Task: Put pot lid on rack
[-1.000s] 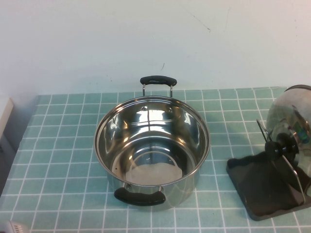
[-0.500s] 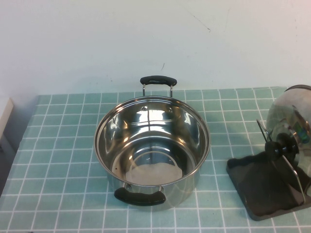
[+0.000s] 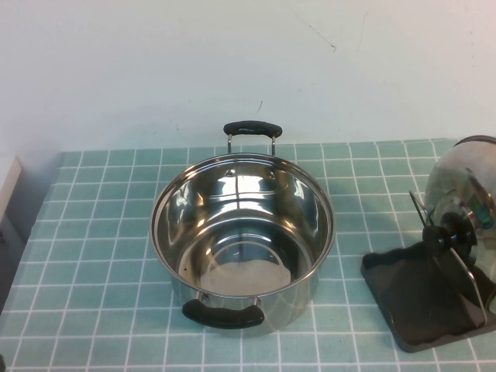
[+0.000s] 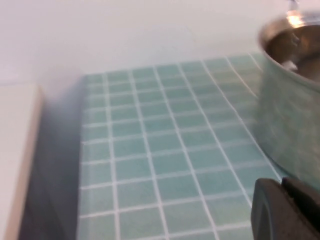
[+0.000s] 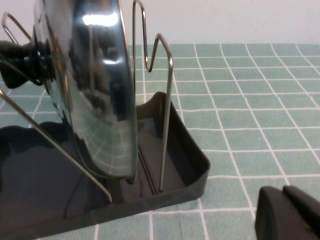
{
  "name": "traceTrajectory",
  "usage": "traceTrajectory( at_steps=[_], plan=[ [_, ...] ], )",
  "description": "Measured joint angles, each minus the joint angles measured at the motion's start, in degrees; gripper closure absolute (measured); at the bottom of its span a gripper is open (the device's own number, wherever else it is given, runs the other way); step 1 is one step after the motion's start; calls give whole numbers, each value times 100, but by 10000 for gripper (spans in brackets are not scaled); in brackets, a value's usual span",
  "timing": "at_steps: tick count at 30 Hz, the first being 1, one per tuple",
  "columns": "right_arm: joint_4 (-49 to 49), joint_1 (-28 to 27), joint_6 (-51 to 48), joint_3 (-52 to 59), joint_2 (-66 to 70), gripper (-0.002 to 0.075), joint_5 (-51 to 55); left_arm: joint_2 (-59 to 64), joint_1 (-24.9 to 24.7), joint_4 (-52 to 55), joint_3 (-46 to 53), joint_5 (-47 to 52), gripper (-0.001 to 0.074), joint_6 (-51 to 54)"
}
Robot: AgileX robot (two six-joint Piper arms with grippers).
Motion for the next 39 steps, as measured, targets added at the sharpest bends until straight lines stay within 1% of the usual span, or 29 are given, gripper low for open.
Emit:
traceTrajectory(
  at_steps=[4,6,9,12,18,27,39],
  plan=[
    [0,0,0,0,0,727,0,-57,835,-389,412,-794,738,238],
    [0,0,0,0,0,727,0,-66,1156,-491,527,-1051,738,265],
    [0,0,0,0,0,727,0,-71,1444,-663,539,-1210,738,288],
    [0,0,0,0,0,727,0,-71,1549,-689,539,-1145,738,287],
    [0,0,0,0,0,728,0,-71,1538,-739,539,-670,738,352],
    [0,0,0,0,0,728,0,-71,909,-817,539,-379,738,400],
    [0,0,0,0,0,728,0,-71,886,-831,529,-357,738,592]
  ],
)
